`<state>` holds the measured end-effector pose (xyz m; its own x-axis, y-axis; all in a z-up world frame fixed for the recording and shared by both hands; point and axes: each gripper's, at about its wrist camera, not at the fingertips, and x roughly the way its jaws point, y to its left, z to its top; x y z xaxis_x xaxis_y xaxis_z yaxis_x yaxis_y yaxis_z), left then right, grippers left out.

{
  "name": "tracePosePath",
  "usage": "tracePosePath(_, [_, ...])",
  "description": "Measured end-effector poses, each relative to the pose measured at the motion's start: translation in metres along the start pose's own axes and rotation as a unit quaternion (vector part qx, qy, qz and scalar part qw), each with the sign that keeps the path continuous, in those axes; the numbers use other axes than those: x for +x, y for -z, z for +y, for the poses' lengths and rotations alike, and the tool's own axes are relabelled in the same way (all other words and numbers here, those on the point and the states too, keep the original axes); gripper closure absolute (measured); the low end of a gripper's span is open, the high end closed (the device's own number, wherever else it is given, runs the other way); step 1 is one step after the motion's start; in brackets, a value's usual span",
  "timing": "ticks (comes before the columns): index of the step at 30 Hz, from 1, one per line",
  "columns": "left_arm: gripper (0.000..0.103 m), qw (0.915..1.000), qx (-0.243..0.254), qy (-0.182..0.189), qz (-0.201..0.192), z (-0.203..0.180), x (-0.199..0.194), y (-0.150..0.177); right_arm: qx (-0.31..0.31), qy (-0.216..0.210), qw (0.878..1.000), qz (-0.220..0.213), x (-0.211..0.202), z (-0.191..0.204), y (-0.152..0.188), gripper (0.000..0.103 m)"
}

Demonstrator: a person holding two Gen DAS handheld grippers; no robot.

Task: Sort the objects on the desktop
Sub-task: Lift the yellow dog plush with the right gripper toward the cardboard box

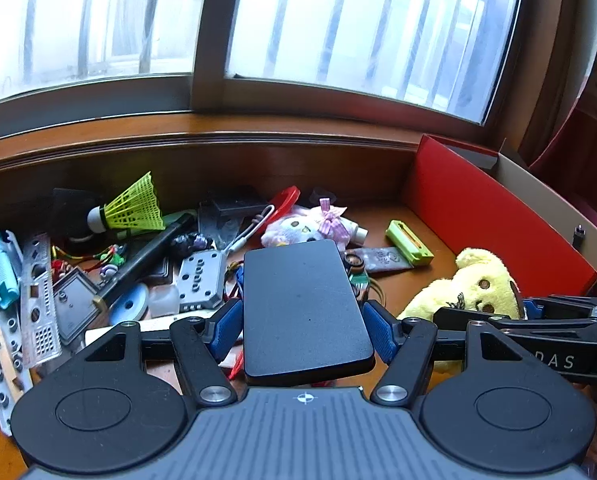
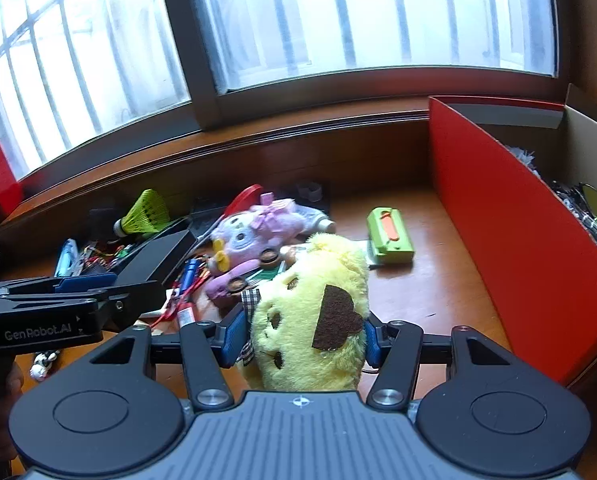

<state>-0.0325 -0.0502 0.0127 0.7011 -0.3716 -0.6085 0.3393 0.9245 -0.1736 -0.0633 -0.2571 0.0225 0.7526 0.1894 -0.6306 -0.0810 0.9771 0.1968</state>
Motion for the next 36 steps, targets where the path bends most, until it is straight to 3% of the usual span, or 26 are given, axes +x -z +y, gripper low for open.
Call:
tracePosePath(8, [0.038, 0.9997, 0.005, -0.020, -0.008, 0.001, -0.013, 0.005, -0.003, -0.013, 1.000, 0.008, -0.004, 0.014, 0.012, 0.045])
tracePosePath(16, [0.038, 0.9984, -0.017, -0.051, -0.017, -0.008, -0.015, 0.003, -0.044, -0.050, 0.998, 0.001, 0.000, 0.019, -0.002, 0.045])
tracePosePath(36, [0.038, 0.9976, -0.010, -0.067, -0.013, -0.065, -0.006, 0.000, -0.042, -0.076, 0.996, -0.014, -0.023, -0.038, -0.014, 0.045])
